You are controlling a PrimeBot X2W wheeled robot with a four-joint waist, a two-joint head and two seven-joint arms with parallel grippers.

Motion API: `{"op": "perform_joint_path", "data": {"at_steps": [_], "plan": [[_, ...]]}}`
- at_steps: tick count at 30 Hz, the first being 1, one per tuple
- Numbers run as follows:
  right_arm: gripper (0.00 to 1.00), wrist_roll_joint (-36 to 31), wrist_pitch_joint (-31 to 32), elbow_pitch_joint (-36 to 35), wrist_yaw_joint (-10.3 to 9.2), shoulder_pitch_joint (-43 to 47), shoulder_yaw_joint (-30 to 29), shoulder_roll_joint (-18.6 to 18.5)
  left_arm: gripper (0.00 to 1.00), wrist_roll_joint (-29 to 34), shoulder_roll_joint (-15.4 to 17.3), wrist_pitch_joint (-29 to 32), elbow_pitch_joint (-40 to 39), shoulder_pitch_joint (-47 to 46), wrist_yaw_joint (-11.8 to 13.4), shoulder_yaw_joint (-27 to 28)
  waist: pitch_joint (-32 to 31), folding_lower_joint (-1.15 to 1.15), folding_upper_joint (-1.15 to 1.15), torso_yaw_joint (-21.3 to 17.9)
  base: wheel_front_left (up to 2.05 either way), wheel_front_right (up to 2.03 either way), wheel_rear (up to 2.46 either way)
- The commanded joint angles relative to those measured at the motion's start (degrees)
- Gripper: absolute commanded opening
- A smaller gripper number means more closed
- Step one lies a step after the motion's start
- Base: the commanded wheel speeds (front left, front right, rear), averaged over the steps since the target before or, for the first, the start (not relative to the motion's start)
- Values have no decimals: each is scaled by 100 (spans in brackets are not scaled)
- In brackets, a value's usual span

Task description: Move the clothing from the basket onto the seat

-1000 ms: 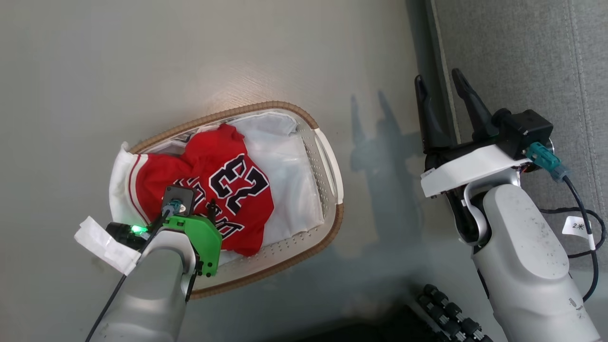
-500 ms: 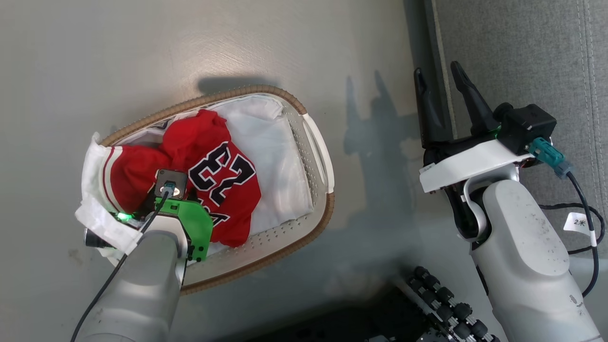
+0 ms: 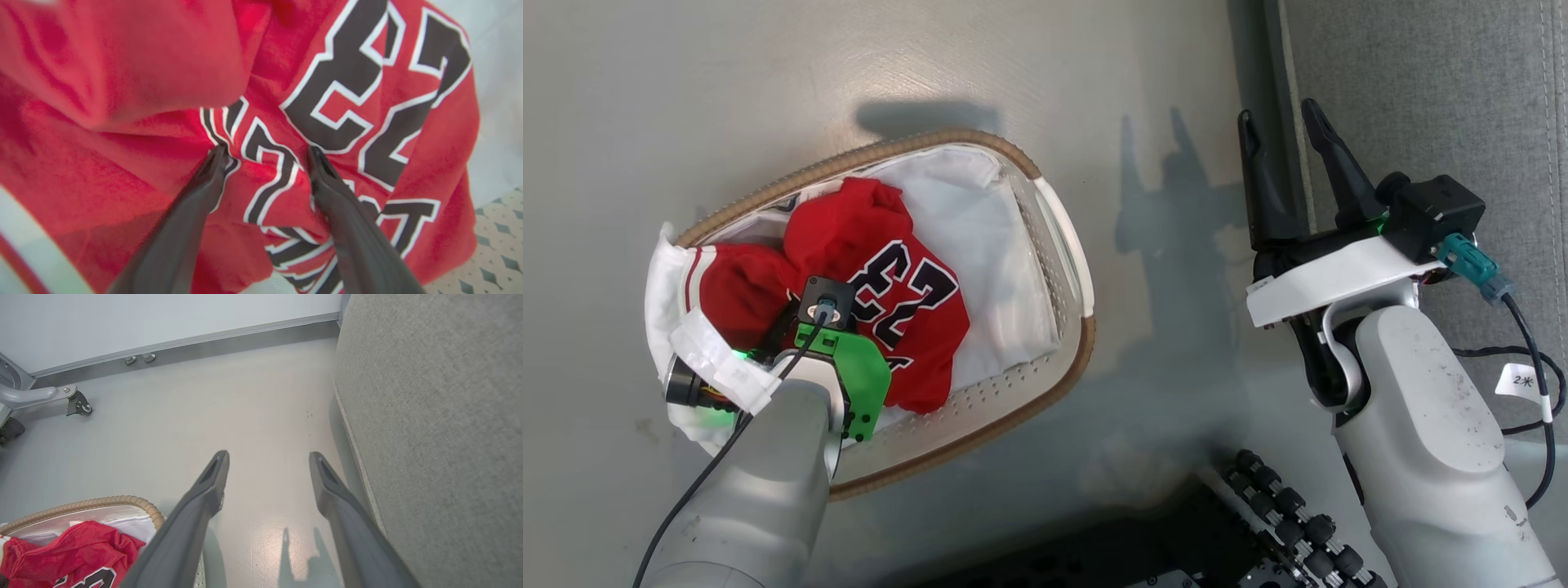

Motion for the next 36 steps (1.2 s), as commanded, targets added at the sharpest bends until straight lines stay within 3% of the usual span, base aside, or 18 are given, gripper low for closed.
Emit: {"op": "perform_joint_path", "data": {"at_steps": [1, 2, 3, 4, 5, 15, 25, 36], "plan": [[100, -32, -2, -13, -8, -44, -19, -20, 100, 21, 58, 19, 23, -51, -49, -21, 1, 0, 0, 17, 0, 0, 0], [100, -37, -2, -7, -8, -39, -21, -19, 100, 3, 55, 26, 22, -53, -65, -27, 0, 0, 0, 24, 0, 0, 0], [100, -41, -2, 4, -8, -35, -25, -19, 73, -18, 49, 29, 23, -55, -96, -34, -4, 0, 0, 32, 0, 0, 0], [100, -42, -2, 18, -8, -32, -23, -19, 30, -27, 42, 4, 21, -61, -128, -47, -12, 0, 0, 39, 0, 0, 0], [100, -39, -2, 33, -8, -34, -14, -19, 0, -37, 35, -45, 21, -70, -161, -56, -23, 0, 0, 44, 0, 0, 0], [100, -9, -2, 199, -8, -18, 24, -20, 0, -55, -31, -604, 2, -118, -389, -218, -370, 0, 0, 108, 0, 0, 0], [100, -82, -2, 428, -8, 228, 24, -20, 0, -312, -111, -1141, -327, 282, -707, -263, -1274, 0, 0, 256, 0, 0, 0], [100, -289, -2, 627, -8, 731, -179, -21, 0, -607, -123, -1164, -1994, 1171, -859, -161, -2519, 0, 0, 592, 0, 0, 0]]}}
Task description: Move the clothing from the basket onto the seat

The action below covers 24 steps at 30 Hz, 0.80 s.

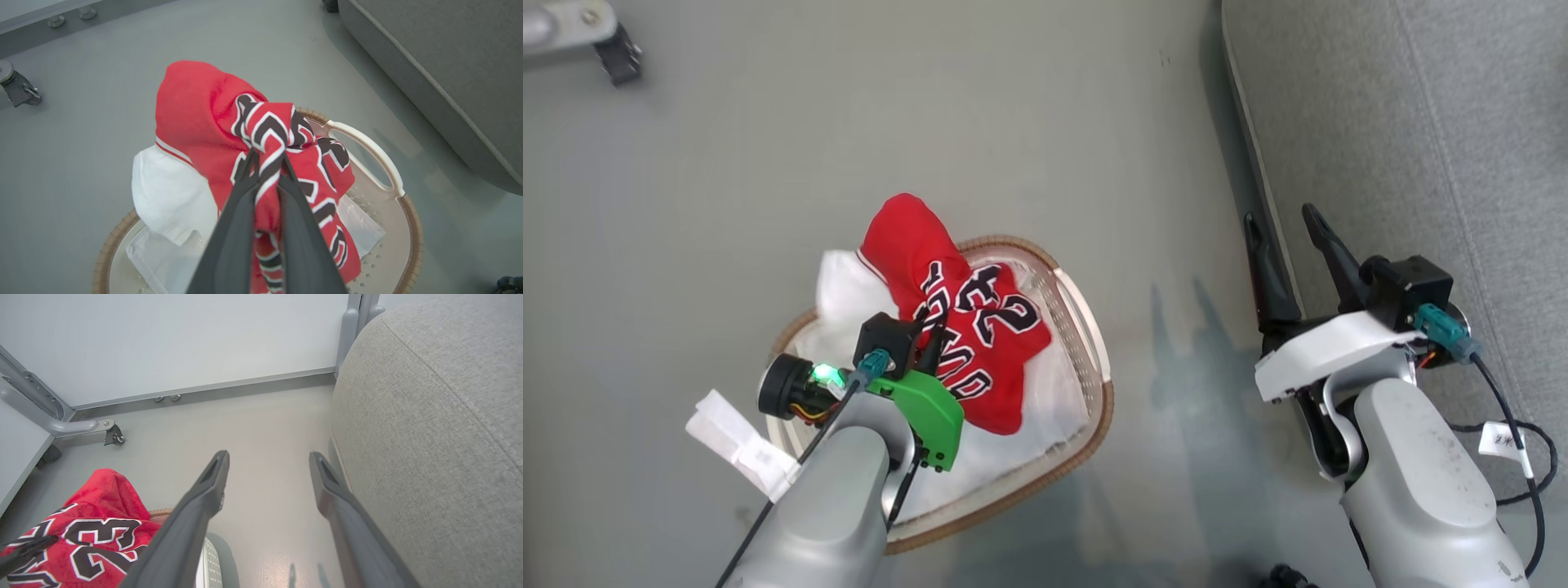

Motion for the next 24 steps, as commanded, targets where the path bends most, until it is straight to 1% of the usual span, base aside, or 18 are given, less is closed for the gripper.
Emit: {"op": "perform_joint_path", "data": {"at_steps": [1, 9, 12, 14, 19, 24], "plan": [[100, -31, -2, 17, -8, 134, -21, -25, 0, -74, 8, -21, -163, 150, -14, 41, -625, 0, 0, 260, 0, 0, 0], [100, -61, -2, -104, -8, 423, -152, -26, 0, -71, 11, -23, -1187, 518, 58, 423, -1160, 0, 0, 400, 0, 0, 0], [100, -99, -2, -111, -8, 546, -153, -25, 0, -60, 10, -21, -1609, 628, 26, 615, -1359, 0, 0, 416, 0, 0, 0], [100, -119, -2, -117, -8, 610, -159, -26, 0, -30, 10, -22, -1859, 696, -4, 693, -1495, 0, 0, 417, 0, 0, 0], [100, -114, -2, -76, -8, 819, -140, -26, 0, -93, 9, -22, -2423, 800, 80, 898, -1790, 0, 0, 388, 0, 0, 0], [100, -110, -2, -26, -8, 991, -84, -25, 0, -176, 10, -22, -2975, 858, 43, 936, -2009, 0, 0, 346, 0, 0, 0]]}}
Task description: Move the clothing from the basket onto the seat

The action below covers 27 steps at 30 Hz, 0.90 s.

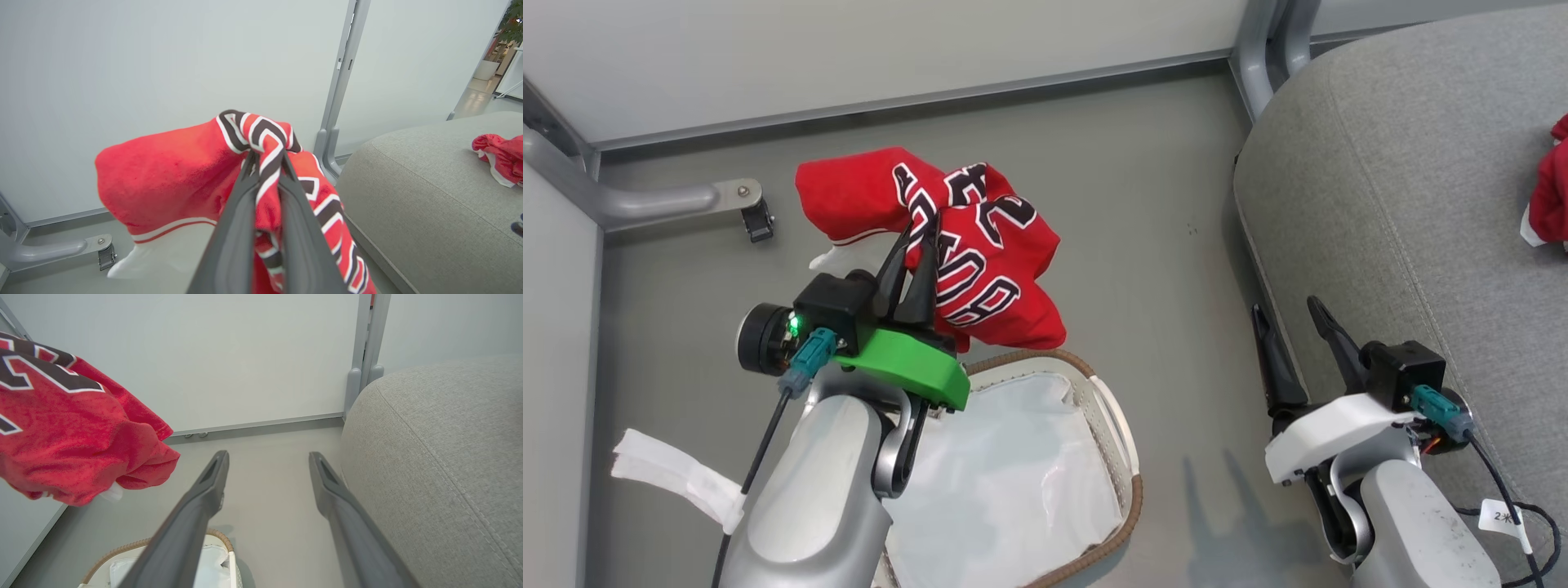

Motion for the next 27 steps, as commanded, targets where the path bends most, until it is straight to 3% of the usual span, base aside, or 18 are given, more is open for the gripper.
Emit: {"op": "perform_joint_path", "data": {"at_steps": [1, 11, 19, 22, 27], "plan": [[100, -14, -2, 27, -8, 110, 18, -26, 0, -36, 13, -22, -184, 86, -10, -3, -198, 0, 0, -25, 0, 0, 0], [100, -13, -2, 92, -8, 297, 93, -25, 0, -204, 15, -23, -1326, -101, 104, -52, -412, 0, 0, -61, 0, 0, 0], [100, 27, -2, -30, -8, 284, 248, -24, 0, -223, 15, -23, -1554, 27, 145, -116, -457, 0, 0, -53, 0, 0, 0], [100, 83, -2, -266, -8, 128, 452, -23, 0, -247, 15, -23, -1556, 71, 145, -135, -433, 0, 0, -43, 0, 0, 0], [100, 263, -1, -1044, -8, -291, 1267, -22, 0, -263, 15, -23, -1526, 92, 126, -160, -369, 0, 0, -15, 0, 0, 0]]}}
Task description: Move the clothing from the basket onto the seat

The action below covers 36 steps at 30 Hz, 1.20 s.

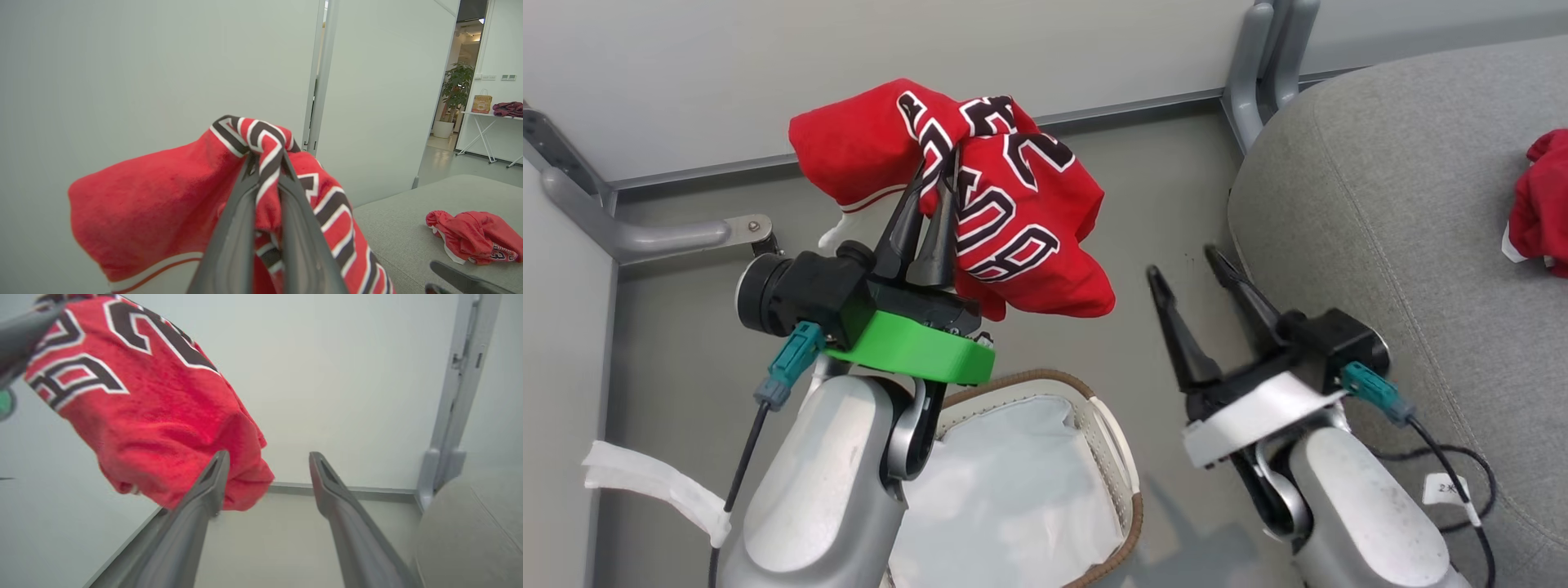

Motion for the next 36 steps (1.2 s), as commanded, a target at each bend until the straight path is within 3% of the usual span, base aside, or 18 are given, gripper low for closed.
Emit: {"op": "perform_joint_path", "data": {"at_steps": [1, 6, 11, 20, 34, 35, 36], "plan": [[100, -33, -2, -149, -8, -130, 187, -20, 0, -46, 16, -22, 5, 82, -8, -3, 28, 0, 0, 17, 0, 0, 0], [100, -15, -2, -493, -8, -646, 998, -24, 0, -103, 15, -22, 5, 89, 17, -67, 95, 0, 0, 71, 0, 0, 0], [100, -136, -2, -169, -8, -1100, 1501, -26, 0, -196, 15, -22, 1, 73, 27, -155, 138, 0, 0, 158, 0, 0, 0], [100, -306, -1, 344, -8, -1661, 1729, -22, 0, -409, 14, -22, -79, 56, 34, -466, 226, 0, 0, 412, 0, 0, 0], [100, 77, -1, 1664, -8, -2286, 2053, -21, 0, -773, 13, -22, -132, -105, 38, -920, 299, 0, 0, 769, 0, 0, 0], [45, 138, -2, 1744, -8, -2322, 2087, -21, 0, -794, 14, -22, -137, -116, 38, -938, 307, 0, 0, 792, 0, 0, 0], [30, 155, -2, 1815, -8, -2362, 2109, -22, 0, -798, 14, -22, -137, -129, 38, -952, 313, 0, 0, 812, 0, 0, 0]]}}
